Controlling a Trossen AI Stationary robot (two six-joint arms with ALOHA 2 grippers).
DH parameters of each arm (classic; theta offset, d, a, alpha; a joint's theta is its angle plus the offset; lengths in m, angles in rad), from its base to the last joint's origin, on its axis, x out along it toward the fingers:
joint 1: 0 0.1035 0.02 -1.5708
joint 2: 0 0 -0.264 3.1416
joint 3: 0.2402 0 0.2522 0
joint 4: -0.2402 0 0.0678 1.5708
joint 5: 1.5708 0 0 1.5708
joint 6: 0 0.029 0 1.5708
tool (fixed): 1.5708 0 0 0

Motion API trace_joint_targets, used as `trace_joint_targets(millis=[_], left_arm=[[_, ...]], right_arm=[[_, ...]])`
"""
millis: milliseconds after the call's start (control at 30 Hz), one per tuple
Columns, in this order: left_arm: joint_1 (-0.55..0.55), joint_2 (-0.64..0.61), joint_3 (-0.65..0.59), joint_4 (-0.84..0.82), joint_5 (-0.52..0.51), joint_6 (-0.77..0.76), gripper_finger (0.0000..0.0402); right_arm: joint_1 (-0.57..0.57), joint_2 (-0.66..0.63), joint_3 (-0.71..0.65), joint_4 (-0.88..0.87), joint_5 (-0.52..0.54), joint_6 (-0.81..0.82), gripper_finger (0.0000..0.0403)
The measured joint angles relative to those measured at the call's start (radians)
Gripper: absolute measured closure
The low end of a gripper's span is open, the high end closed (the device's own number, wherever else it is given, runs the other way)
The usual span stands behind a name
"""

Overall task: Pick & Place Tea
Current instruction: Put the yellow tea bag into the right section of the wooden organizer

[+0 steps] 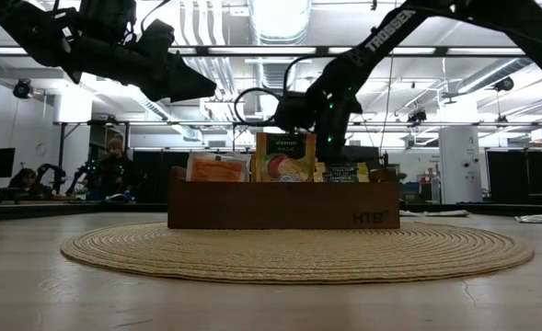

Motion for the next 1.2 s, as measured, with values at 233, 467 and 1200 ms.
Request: trace_joint_targets(millis=[233, 467, 1200], left_arm=[[0.001, 0.0, 0.0, 0.0, 0.0, 0.0, 0.0216], [0.001, 0.0, 0.0, -0.002, 0.0, -0.003, 0.0216], [0.025, 0.0, 0.021, 0.013, 0.16, -0.279, 0.0216]], right_arm=[[0.012, 0.042, 0.003, -0.003, 0.089, 0.005, 0.0254], [0.011, 0.012, 0.018, 0.001, 0.119, 0.002, 0.0387], [0.347, -0.35, 0.068, -0.015, 0.515, -0.644, 0.0395]])
